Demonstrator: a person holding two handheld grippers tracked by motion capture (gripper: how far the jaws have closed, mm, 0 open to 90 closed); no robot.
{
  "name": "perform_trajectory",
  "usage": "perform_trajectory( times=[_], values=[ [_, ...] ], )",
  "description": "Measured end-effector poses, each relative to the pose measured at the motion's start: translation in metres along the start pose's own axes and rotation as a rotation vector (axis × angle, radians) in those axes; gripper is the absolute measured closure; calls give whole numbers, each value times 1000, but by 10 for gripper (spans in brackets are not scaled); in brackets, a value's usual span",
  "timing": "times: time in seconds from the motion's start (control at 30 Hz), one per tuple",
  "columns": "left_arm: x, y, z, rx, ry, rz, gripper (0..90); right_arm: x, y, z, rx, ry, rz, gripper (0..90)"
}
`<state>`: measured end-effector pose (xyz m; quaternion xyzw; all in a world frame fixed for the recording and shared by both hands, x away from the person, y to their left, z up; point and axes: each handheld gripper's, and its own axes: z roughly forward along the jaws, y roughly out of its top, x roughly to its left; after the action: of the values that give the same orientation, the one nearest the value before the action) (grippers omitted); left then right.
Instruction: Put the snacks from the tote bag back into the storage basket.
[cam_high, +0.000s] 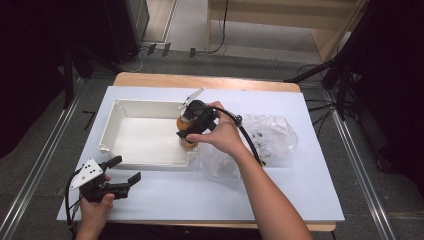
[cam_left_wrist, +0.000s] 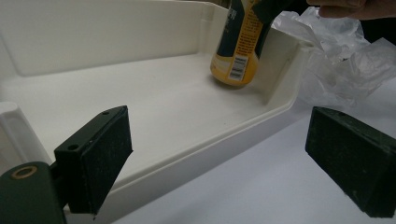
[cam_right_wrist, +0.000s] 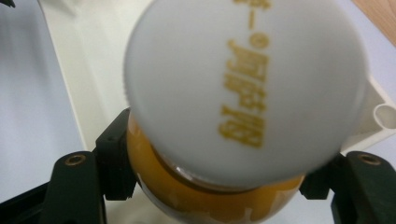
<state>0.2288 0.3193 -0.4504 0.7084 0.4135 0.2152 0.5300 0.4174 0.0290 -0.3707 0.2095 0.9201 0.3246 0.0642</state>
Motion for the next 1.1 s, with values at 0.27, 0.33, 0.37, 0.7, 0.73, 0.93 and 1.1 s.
perform_trajectory(
  times=[0.27,0.33,0.37,0.7,0.73,0.93,1.1],
  values=[
    [0,0,0,1,0,2,78,-1,-2,1,7,-3,-6,302],
    [0,0,0,2,0,2,78,-1,-2,2,12,0,-9,302],
    [0,0,0,2,-1,3,78,-1,-2,2,15,1,-10,302],
    [0,0,0,1,-1,1,78,-1,-6,6,18,10,-8,301],
    [0,0,0,0,-2,1,78,-1,-6,6,20,12,-8,301],
    [0,0,0,2,-1,1,78,-1,-6,7,16,13,-4,297],
    [0,0,0,3,-3,3,78,0,-6,6,-5,11,9,253]
  ],
)
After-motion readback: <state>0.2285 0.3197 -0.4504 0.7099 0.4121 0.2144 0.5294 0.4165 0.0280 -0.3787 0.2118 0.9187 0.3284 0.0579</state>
